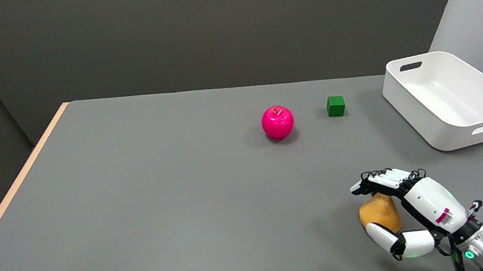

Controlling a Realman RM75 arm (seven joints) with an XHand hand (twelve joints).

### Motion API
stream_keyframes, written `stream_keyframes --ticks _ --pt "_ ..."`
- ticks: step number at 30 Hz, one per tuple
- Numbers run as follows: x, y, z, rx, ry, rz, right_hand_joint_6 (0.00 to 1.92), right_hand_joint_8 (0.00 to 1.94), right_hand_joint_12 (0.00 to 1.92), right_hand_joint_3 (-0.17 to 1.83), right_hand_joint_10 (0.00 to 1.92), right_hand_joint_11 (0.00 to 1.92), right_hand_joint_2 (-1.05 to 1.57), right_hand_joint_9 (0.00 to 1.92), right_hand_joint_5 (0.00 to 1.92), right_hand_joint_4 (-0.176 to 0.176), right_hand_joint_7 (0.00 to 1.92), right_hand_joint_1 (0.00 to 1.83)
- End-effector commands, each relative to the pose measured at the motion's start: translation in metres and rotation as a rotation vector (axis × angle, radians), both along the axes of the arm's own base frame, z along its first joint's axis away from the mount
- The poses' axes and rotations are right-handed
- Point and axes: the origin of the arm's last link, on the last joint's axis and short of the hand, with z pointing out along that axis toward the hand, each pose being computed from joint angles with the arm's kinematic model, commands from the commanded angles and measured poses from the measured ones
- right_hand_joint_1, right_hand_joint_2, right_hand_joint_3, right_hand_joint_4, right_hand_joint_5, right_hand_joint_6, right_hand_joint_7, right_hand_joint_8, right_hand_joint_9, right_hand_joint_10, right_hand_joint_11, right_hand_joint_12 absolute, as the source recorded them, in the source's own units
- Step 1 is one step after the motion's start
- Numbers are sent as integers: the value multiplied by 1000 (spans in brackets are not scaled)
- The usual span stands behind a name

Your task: Pick up the yellow pear.

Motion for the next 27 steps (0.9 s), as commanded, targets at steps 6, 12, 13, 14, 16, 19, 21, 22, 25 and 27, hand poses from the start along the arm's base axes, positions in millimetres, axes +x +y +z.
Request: stream_keyframes --ticks 6,12,13,14,16,19,21,22,25,27 --pt "-7 -10 -7 31 -7 16 1061 854 1721 886 1267 630 708 666 480 137 671 514" --pt "-4 -14 -8 40 4 42 1154 984 1721 899 1317 642 718 717 515 132 726 648" --pt "-4 -15 -8 42 5 47 1179 1013 1718 898 1328 642 718 729 525 131 738 661" --pt "-3 -16 -9 48 8 55 1314 1051 1793 715 1343 681 859 746 577 148 765 733" --pt "-1 -19 -9 54 14 70 1517 1117 1921 426 1359 643 1077 790 680 175 827 865" --pt "1 -26 -9 61 25 99 1502 1206 1921 515 1395 395 1016 858 718 175 894 892" --pt "4 -33 -8 69 36 123 1512 1331 1921 577 1522 354 983 906 730 176 918 896" --pt "6 -37 -8 75 42 139 1518 1456 1921 613 1634 354 964 925 736 176 920 900" --pt "11 -47 -7 87 57 167 1545 1862 1921 745 1911 466 894 986 761 176 910 914" --pt "15 -53 -7 92 61 186 1566 1934 1921 827 1921 576 852 1046 777 176 937 922"
